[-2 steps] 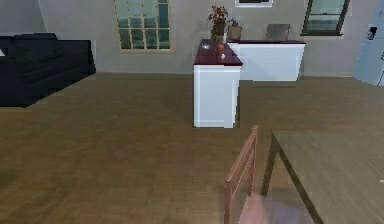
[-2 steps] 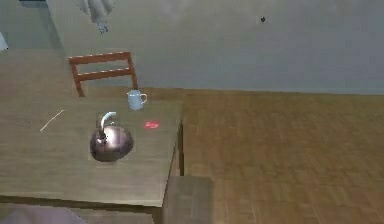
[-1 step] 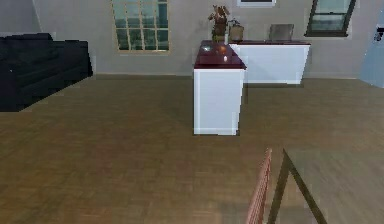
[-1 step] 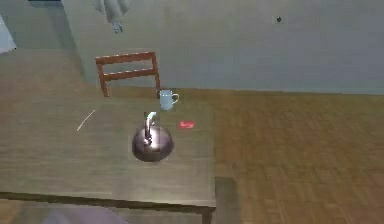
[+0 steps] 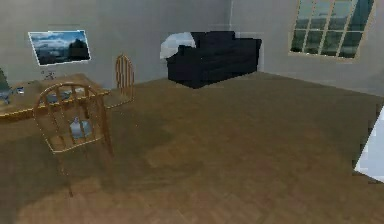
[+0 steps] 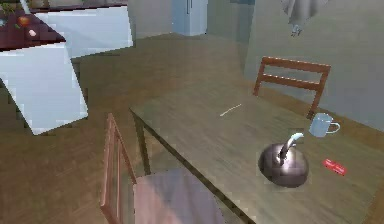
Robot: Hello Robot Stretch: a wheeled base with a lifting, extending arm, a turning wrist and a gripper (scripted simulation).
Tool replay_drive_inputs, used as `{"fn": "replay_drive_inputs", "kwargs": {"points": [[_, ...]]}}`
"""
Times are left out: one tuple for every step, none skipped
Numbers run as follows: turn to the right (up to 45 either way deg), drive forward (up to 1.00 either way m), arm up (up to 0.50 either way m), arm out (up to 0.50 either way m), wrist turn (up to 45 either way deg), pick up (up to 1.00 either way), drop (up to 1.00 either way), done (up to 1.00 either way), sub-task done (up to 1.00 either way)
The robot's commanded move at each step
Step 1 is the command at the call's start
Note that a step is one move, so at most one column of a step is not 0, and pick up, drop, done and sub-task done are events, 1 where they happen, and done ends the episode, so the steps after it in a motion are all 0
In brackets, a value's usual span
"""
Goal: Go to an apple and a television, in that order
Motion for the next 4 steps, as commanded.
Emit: {"fn": "replay_drive_inputs", "kwargs": {"points": [[-45.0,0.0,0.0,0.0,0.0,0.0,0.0,0.0,0.0],[-39.0,0.0,0.0,0.0,0.0,0.0,0.0,0.0,0.0],[0.0,0.25,0.0,0.0,0.0,0.0,0.0,0.0,0.0],[-45.0,0.0,0.0,0.0,0.0,0.0,0.0,0.0,0.0]]}}
